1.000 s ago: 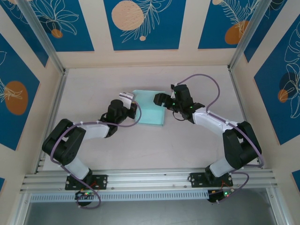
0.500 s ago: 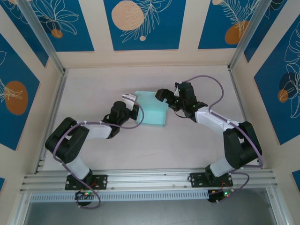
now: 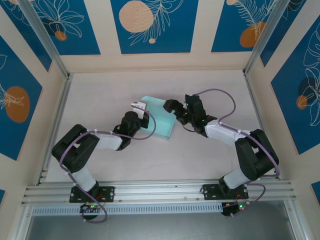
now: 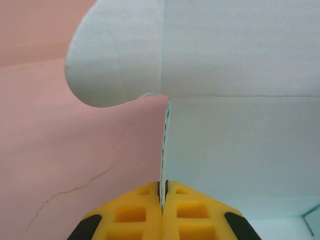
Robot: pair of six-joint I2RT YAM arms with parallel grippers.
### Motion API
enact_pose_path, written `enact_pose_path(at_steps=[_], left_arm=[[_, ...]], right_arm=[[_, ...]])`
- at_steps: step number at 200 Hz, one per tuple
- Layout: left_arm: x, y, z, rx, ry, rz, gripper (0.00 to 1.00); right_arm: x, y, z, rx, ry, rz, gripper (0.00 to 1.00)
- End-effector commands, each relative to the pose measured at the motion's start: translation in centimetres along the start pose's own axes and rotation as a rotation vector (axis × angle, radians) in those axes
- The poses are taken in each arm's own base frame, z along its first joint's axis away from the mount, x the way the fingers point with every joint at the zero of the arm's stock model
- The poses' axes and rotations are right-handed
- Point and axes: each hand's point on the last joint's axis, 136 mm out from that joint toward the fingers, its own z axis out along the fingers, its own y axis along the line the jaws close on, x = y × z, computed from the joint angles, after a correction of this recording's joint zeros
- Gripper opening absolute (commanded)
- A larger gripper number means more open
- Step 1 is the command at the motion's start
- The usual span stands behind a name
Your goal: Fold the paper box
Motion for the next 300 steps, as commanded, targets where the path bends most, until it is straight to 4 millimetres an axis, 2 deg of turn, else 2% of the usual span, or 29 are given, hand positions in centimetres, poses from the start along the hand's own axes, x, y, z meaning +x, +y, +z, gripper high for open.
enact_pose_path(at_steps=[1,25,60,80,100,122,146,165,180,204,254,300], left_arm=[[-2.1,-0.6,-0.5,0.004,-0.081,0.011,0.0],[-2.6,-0.7,-0.5,0.015,-0.096,0.051,0.0],[-2.4,-1.2,-0.6,0.051,-0.102,0.091,0.0],[-2.1,-1.3,-0.6,0.063,-0.109,0.104,0.0],[-2.2,-1.4,-0.5,0.062,-0.128,0.134,0.0],[-2.4,-1.6,-0.2,0.068,-0.135,0.179,0.0],[-2.3,-2.2,0.0,0.096,-0.136,0.205,0.0],[-2.1,-2.6,0.1,0.118,-0.132,0.215,0.0],[-1.8,-2.7,0.3,0.126,-0.127,0.22,0.0],[-1.8,-3.0,0.3,0.137,-0.132,0.245,0.0],[-1.4,-2.3,1.0,0.096,-0.107,0.255,0.0],[-1.0,-1.9,1.6,0.069,-0.084,0.235,0.0]], right_arm=[[-1.9,1.2,-1.9,0.029,-0.007,-0.004,0.94],[-4.2,-0.3,-4.5,0.14,-0.036,0.007,0.96],[-7.9,-0.9,-8.4,0.249,-0.044,-0.019,0.97],[-9.6,-0.5,-9.1,0.276,0.007,-0.034,0.97],[-11.1,0.7,-8.3,0.271,0.075,-0.061,0.97],[-12.7,3.3,-7.0,0.252,0.148,-0.139,1.0],[-13.6,4.8,-4.3,0.275,0.222,-0.248,1.0],[-13.2,4.2,-1.8,0.324,0.287,-0.259,1.0],[-12.0,3.6,0.2,0.324,0.347,-0.24,1.0],[-10.2,2.5,2.1,0.348,0.41,-0.244,0.99],[-5.8,0.5,2.8,0.35,0.539,-0.218,0.95],[-3.7,-0.2,2.2,0.293,0.565,-0.138,0.94]])
